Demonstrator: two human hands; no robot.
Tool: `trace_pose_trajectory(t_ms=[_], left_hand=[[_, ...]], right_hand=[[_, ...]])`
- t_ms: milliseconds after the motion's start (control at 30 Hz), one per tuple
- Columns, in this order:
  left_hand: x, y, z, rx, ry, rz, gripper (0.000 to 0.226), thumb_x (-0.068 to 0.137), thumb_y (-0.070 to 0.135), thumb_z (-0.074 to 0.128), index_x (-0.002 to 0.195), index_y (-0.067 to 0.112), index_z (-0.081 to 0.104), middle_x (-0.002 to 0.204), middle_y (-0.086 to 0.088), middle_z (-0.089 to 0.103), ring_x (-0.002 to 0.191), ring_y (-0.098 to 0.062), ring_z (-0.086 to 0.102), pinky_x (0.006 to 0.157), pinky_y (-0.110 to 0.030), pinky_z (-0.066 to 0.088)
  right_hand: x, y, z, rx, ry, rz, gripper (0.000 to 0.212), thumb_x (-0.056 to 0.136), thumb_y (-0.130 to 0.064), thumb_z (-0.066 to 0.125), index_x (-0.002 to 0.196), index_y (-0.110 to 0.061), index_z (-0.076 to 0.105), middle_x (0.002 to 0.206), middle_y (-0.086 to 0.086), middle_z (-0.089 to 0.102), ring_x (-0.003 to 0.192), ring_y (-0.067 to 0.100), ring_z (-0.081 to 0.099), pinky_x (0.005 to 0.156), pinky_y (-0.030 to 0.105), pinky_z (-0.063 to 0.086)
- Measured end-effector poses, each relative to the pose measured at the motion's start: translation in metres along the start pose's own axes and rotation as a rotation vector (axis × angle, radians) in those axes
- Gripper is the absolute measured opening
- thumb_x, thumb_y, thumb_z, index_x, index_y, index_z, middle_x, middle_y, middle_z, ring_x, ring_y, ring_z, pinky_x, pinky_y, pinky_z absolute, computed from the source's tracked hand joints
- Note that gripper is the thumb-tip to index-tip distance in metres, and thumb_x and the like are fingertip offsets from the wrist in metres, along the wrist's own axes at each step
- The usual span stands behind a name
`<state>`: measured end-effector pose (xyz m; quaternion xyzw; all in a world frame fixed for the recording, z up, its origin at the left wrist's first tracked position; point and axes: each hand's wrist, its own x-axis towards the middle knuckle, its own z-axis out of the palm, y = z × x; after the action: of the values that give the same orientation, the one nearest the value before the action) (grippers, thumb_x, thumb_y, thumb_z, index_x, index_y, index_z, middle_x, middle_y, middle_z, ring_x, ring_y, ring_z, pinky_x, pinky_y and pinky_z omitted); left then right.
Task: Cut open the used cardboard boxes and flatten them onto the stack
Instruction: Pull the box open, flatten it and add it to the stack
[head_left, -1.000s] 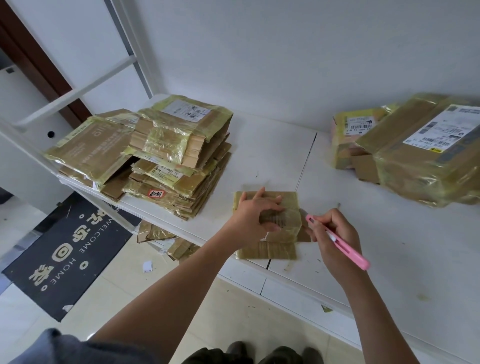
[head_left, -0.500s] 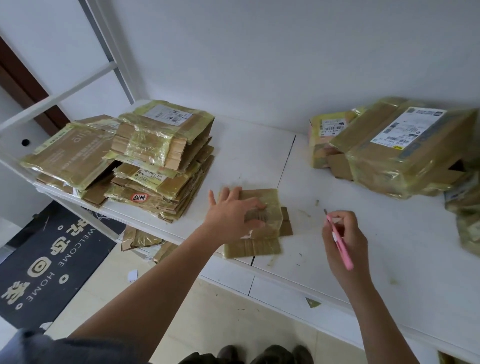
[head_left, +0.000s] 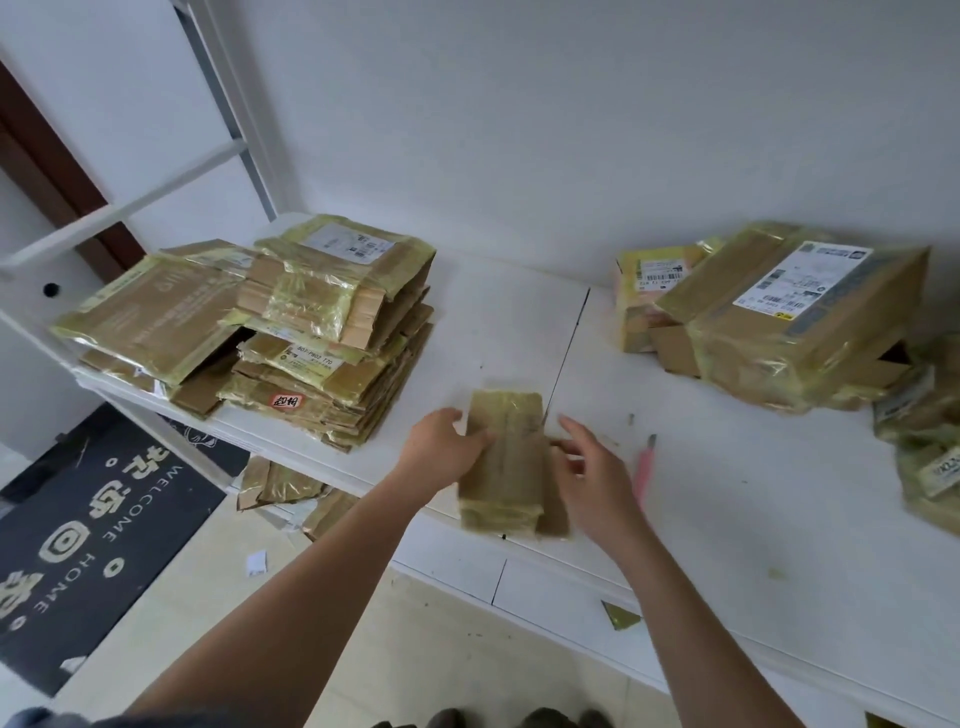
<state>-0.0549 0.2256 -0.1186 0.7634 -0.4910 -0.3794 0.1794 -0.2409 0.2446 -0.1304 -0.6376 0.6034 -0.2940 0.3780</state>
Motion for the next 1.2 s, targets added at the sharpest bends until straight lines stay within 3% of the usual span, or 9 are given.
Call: trace_pose_trajectory(t_ms=[67,200,300,400,500,700,933,1067,1200], left_hand=[[-0.003,-0.003,0.000,-0.206,-0.053,-0.082,0.050,0.092,0.036,0.063,0.133,0.008,0.053,0.098,-0.004,0.064,0.071,-0.023,0.067,0.054,-0.028,0.056],[0.000,-0.014,-0.008,-0.426,-0.048,-0.163,0.050,0.093,0.033,0.065,0.131,0.004,0.051,0.106,-0.010,0.063,0.064,-0.023,0.067,0.052,-0.027,0.058],[-0.001,-0.018,-0.004,-0.542,-0.092,-0.200,0.058,0.089,0.035,0.070,0.133,0.002,0.052,0.109,-0.016,0.064,0.054,-0.018,0.066,0.048,-0.024,0.055],[0.003,-0.015,0.006,-0.521,-0.003,-0.162,0.040,0.088,0.027,0.072,0.113,-0.004,0.063,0.080,-0.010,0.065,0.038,-0.013,0.060,0.043,-0.023,0.053],[0.007,-0.015,0.009,-0.501,0.049,-0.164,0.026,0.089,0.021,0.071,0.091,-0.004,0.068,0.056,-0.006,0.061,0.034,-0.012,0.057,0.046,-0.024,0.056],[0.010,-0.017,0.006,-0.532,0.017,-0.186,0.026,0.089,0.019,0.071,0.090,-0.007,0.068,0.056,-0.008,0.062,0.036,-0.013,0.058,0.047,-0.024,0.056],[0.014,-0.019,0.006,-0.502,0.016,-0.187,0.023,0.086,0.018,0.072,0.071,0.004,0.061,0.063,-0.012,0.065,0.053,-0.024,0.065,0.067,-0.037,0.062],[0.015,-0.021,0.003,-0.523,-0.002,-0.207,0.024,0.087,0.017,0.072,0.070,0.004,0.061,0.052,-0.005,0.060,0.038,-0.015,0.060,0.045,-0.023,0.054],[0.013,-0.020,0.001,-0.551,-0.024,-0.207,0.025,0.087,0.015,0.073,0.069,0.004,0.059,0.045,-0.002,0.057,0.035,-0.012,0.058,0.041,-0.022,0.051]], right_hand=[[0.007,-0.015,0.017,-0.042,-0.037,-0.039,0.043,0.101,-0.019,0.049,0.144,-0.018,0.048,0.120,-0.003,0.064,0.103,0.011,0.064,0.088,0.019,0.051],[0.021,-0.031,0.028,-0.121,-0.056,-0.107,0.046,0.100,-0.016,0.050,0.146,-0.016,0.046,0.130,0.003,0.063,0.119,0.022,0.059,0.097,0.030,0.046],[0.028,-0.026,0.031,-0.215,-0.086,-0.091,0.049,0.102,-0.014,0.045,0.150,-0.021,0.040,0.082,-0.013,0.056,0.079,0.016,0.053,0.071,0.018,0.035],[0.034,-0.020,0.029,-0.280,-0.108,-0.066,0.049,0.103,-0.015,0.043,0.151,-0.018,0.038,0.070,-0.017,0.036,0.060,0.000,0.035,0.059,0.016,0.031],[0.036,-0.027,0.026,-0.332,-0.147,-0.067,0.056,0.100,-0.030,0.052,0.151,-0.014,0.037,0.096,0.003,0.066,0.076,0.012,0.057,0.073,0.024,0.043],[0.039,-0.039,0.032,-0.475,-0.137,-0.039,0.073,0.087,-0.038,0.071,0.148,-0.009,0.041,0.131,0.012,0.060,0.121,0.029,0.056,0.099,0.036,0.047],[0.048,-0.048,0.027,-0.414,-0.125,-0.038,0.014,0.080,-0.017,0.063,0.084,-0.003,0.065,0.074,0.012,0.063,0.069,0.029,0.058,0.061,0.030,0.045],[0.063,-0.033,0.000,-0.247,-0.190,-0.024,0.038,0.091,-0.017,0.056,0.056,-0.018,0.042,0.046,-0.008,0.035,0.045,0.009,0.033,0.046,0.024,0.025],[0.062,0.000,-0.012,-0.036,-0.197,0.084,0.037,0.099,-0.018,0.056,0.064,-0.019,0.043,0.057,-0.009,0.034,0.058,0.009,0.034,0.058,0.030,0.026]])
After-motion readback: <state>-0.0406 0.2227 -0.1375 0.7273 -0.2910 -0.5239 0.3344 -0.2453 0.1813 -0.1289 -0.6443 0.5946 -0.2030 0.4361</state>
